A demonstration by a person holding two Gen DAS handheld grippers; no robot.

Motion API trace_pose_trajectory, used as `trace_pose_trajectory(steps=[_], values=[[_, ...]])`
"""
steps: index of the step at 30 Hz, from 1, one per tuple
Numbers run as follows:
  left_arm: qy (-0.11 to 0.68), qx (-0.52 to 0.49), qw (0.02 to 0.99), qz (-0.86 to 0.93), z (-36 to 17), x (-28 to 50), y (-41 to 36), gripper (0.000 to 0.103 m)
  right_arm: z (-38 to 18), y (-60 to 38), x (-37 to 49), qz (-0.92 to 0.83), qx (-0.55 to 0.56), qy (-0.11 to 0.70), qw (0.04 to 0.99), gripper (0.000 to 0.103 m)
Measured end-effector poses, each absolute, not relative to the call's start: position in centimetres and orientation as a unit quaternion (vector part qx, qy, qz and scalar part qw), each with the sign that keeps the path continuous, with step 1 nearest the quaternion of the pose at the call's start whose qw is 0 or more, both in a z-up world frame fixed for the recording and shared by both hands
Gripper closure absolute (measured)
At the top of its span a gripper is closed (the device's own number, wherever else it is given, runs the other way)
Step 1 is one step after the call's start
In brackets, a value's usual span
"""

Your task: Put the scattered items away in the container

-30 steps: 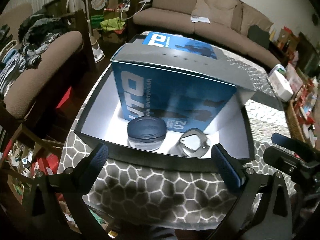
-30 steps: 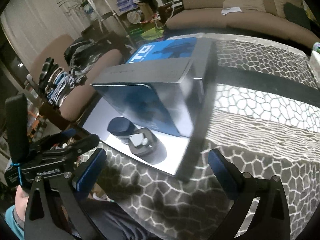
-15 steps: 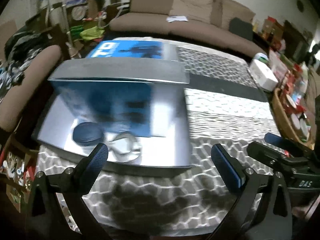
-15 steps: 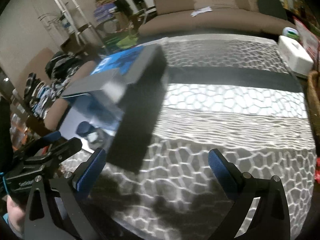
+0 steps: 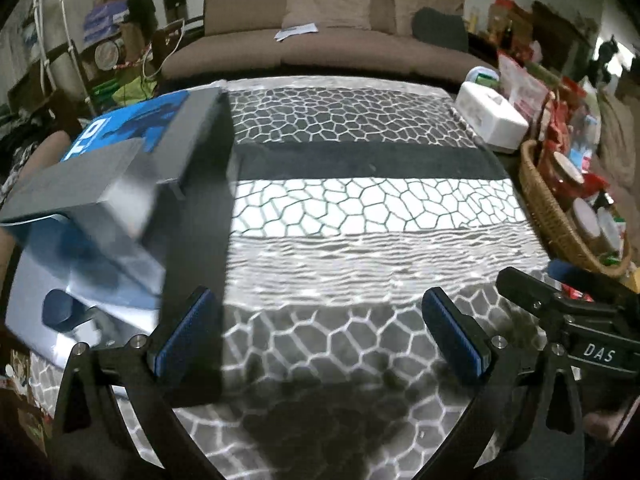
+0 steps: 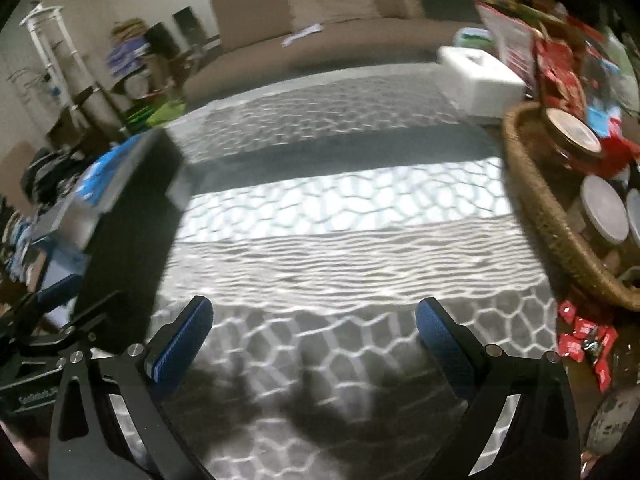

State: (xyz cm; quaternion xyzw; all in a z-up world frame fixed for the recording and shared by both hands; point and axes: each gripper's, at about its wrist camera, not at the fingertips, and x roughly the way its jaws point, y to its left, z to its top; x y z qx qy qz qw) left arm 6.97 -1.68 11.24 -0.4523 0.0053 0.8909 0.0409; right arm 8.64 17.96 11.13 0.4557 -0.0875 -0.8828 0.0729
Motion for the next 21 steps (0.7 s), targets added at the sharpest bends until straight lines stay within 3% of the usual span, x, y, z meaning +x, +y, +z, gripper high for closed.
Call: trace_pose_trajectory(steps=[10,21], values=[[0.000,-0.480,0.016,0.877,3.6,2.6,0.9,0.000,5.1,21.7,5.0,-0.874,0.477,-0.087,0.033,0.000],[0.010,-0.480,0.008,0.877,0.7,-0.4,1.1,0.000,2.6,21.7,2.1,-0.879,0.470,-0.070,0.042,0.000]])
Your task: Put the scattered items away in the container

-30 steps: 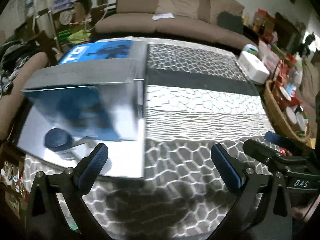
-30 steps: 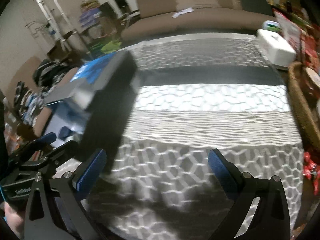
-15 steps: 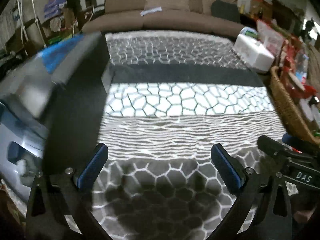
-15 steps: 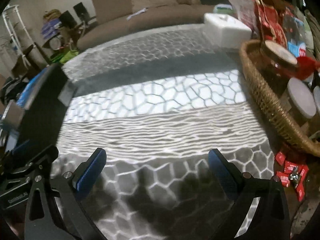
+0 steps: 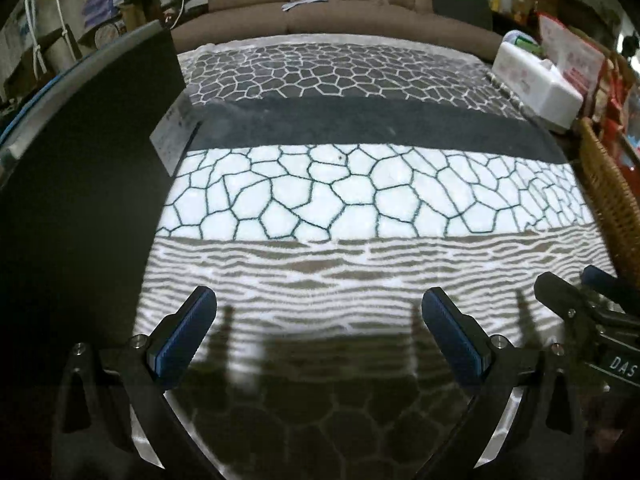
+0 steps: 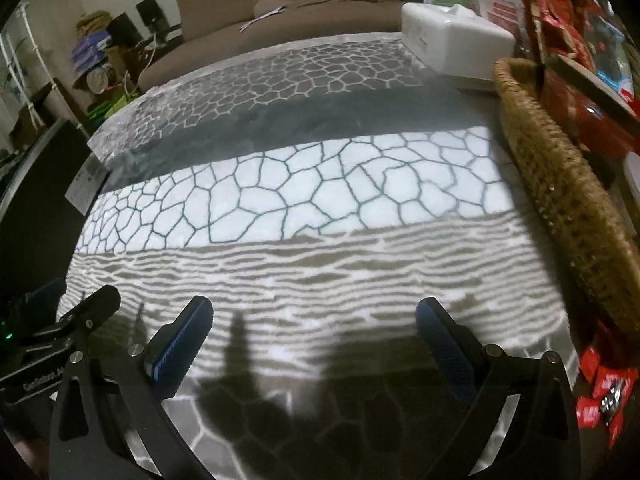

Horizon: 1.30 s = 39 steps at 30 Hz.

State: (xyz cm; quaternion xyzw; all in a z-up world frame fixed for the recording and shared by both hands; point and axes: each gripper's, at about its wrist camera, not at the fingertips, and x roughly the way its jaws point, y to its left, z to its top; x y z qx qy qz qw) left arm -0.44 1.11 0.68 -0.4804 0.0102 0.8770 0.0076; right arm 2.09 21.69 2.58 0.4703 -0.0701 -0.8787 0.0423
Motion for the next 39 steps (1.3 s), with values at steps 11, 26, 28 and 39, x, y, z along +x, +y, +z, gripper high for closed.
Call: trace_pose_trajectory(steps=[11,26,28,39], values=[[0.007,-0.477,0.009,0.879,-1.4,-1.0,0.8,0.000,1.6,20.4,2.2,-0.895,0.445,-0.026,0.022,0.000],[0.005,-0.466,0.014,0.885,-1.5,-0.9,0.8,0.000,1.1,19.5,2.0,-0.892,0.451,0.009,0.007,0.000],[0.004,-0.466,0.014,0.885,-1.5,-0.9,0.8,0.000,1.1,19.7,2.0,-0.892,0.451,0.010,0.007,0.000],[0.005,-0.466,0.014,0.885,-1.5,-0.9,0.8,0.000,1.1,19.6,2.0,-0.892,0.451,0.010,0.007,0.000]])
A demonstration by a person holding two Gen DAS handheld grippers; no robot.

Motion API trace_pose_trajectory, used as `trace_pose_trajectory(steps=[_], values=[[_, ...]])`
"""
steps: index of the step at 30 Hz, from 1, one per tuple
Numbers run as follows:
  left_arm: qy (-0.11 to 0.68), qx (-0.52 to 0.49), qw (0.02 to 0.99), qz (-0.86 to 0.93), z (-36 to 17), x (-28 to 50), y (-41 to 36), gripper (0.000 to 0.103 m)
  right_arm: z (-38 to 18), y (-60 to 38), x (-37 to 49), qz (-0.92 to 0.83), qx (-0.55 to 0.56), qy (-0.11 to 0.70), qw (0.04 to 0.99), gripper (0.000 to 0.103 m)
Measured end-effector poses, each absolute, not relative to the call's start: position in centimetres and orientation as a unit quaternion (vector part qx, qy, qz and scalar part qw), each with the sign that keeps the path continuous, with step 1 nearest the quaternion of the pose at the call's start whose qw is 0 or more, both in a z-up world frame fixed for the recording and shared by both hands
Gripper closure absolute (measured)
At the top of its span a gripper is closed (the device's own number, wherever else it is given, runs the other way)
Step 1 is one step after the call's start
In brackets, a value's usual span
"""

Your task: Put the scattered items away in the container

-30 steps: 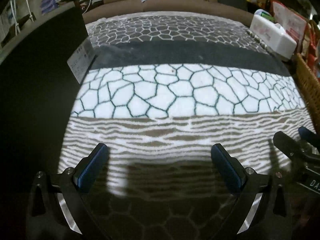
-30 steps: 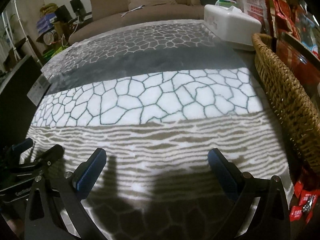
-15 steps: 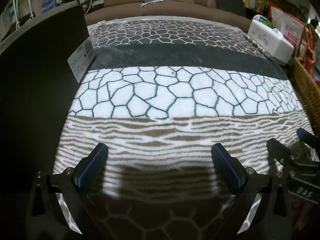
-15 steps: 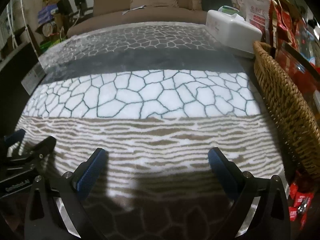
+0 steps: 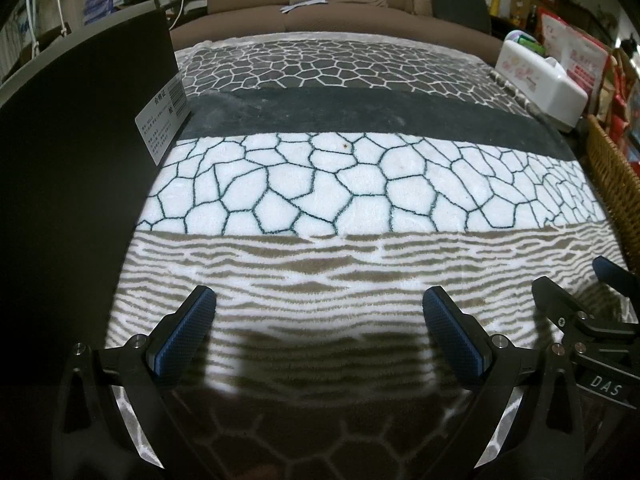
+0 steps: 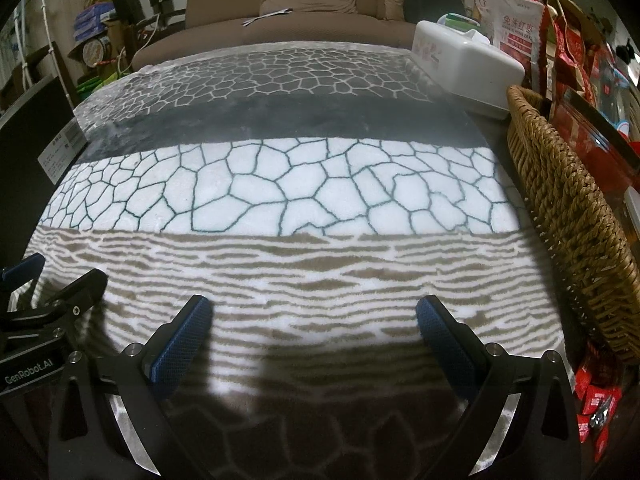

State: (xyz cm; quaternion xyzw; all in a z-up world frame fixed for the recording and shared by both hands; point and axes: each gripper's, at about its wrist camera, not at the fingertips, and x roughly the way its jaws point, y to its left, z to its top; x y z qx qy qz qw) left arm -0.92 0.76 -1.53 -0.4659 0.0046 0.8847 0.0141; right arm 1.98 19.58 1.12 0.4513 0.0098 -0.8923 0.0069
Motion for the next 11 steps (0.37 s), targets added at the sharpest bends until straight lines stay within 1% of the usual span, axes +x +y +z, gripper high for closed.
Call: trace_pose_trajectory(steps=[11], values=[[0.005,-0.466,0.014,0.885,-1.54,-0.91,0.75,0.000,1.12,19.61,1.97,-0.892,0.451,0.010,0.007,0.000]])
